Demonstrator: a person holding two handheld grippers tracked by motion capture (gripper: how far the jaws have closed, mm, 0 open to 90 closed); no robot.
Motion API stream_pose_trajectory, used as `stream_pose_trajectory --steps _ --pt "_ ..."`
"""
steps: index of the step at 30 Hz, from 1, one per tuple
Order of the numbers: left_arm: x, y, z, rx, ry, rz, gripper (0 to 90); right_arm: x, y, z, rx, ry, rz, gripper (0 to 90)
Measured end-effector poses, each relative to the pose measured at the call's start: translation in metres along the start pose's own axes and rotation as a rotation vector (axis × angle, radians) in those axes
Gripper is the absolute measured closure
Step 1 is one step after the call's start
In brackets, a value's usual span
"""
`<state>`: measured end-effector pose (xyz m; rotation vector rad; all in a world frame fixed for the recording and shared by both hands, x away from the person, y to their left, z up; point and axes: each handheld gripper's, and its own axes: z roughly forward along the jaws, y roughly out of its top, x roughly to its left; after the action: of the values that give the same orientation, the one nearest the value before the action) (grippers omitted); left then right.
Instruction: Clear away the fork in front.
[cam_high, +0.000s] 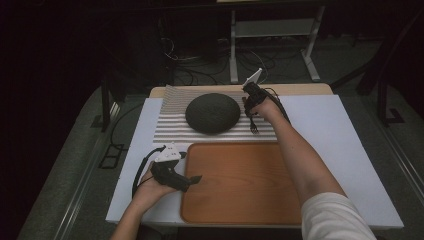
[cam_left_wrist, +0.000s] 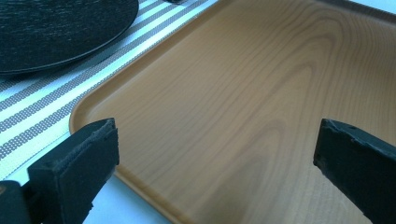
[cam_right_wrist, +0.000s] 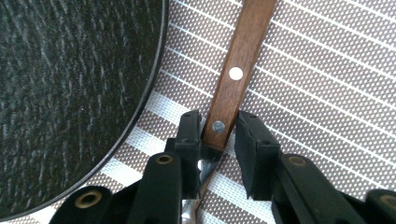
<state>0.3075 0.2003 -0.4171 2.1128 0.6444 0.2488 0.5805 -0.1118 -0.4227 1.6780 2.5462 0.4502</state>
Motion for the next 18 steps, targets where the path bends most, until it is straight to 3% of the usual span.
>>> stream_pose_trajectory --steps 12,18 --pt "0.0000 0.0000 0.0000 0.000 -0.003 0.000 0.0 0.0047 -0.0004 0.0005 -0.002 -0.058 -0.015 76.9" --pt "0.0000 -0.0004 -0.0001 -0.001 -0.003 0.000 0.0 0.0029 -0.0019 -0.0008 -0.007 -0.054 -0.013 77.0"
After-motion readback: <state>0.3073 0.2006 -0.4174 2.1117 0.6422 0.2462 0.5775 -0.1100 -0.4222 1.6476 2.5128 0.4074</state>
